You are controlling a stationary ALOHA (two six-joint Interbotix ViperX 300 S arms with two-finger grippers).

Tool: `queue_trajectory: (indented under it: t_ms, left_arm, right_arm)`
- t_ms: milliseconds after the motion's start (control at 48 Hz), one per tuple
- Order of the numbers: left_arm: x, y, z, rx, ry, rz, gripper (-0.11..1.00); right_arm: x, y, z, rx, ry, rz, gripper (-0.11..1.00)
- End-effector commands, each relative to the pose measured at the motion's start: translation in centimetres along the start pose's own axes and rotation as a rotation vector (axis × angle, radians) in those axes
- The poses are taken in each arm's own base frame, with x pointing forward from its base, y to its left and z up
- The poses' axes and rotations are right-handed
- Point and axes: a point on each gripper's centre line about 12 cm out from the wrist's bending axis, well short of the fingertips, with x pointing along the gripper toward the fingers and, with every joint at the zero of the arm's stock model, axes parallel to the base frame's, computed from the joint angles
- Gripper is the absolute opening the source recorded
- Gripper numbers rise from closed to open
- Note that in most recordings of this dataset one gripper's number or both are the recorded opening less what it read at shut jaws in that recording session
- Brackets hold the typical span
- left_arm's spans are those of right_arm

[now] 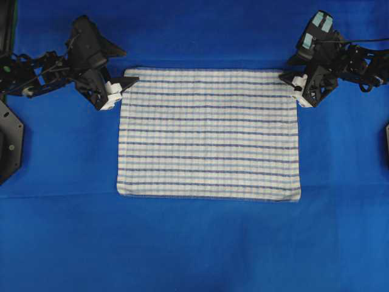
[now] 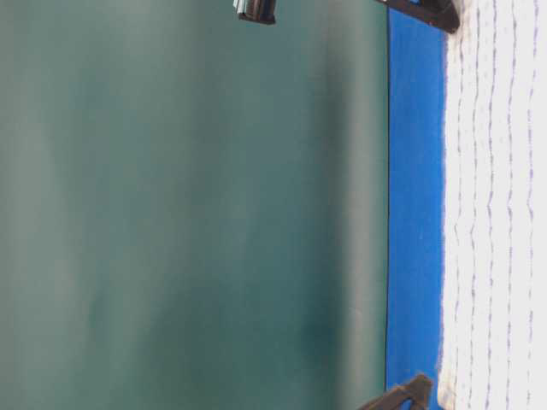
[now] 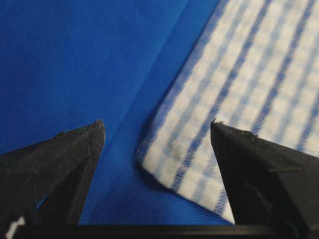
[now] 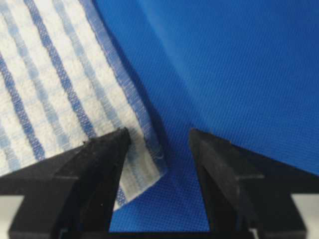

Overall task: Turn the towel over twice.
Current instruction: 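Grasp the striped towel's top corners with left and right grippers, then lift the held top edge up and pull it away from the table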

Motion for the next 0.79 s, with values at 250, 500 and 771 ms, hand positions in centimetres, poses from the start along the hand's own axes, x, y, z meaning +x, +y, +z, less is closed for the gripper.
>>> queue_trajectory:
  t_ms: [250, 500, 771]
  left_arm:
    - [1.0, 0.2, -0.8, 0.008, 0.115, -0.002, 0.25]
    - [1.0, 0.1, -1.0, 0.018, 0.135, -0.007, 0.04]
    - [0.4, 0.2, 0.6, 0.017, 0.08, -0.001, 0.04]
  right_arm:
    - [0.0, -0.1, 0.5, -0.011, -0.012, -0.003, 0.24]
    - [0.0, -0.1, 0.4, -0.012, 0.003, -0.003, 0.03]
    - [-0.2, -0.2, 1.2, -0.008, -0.023, -0.004, 0.03]
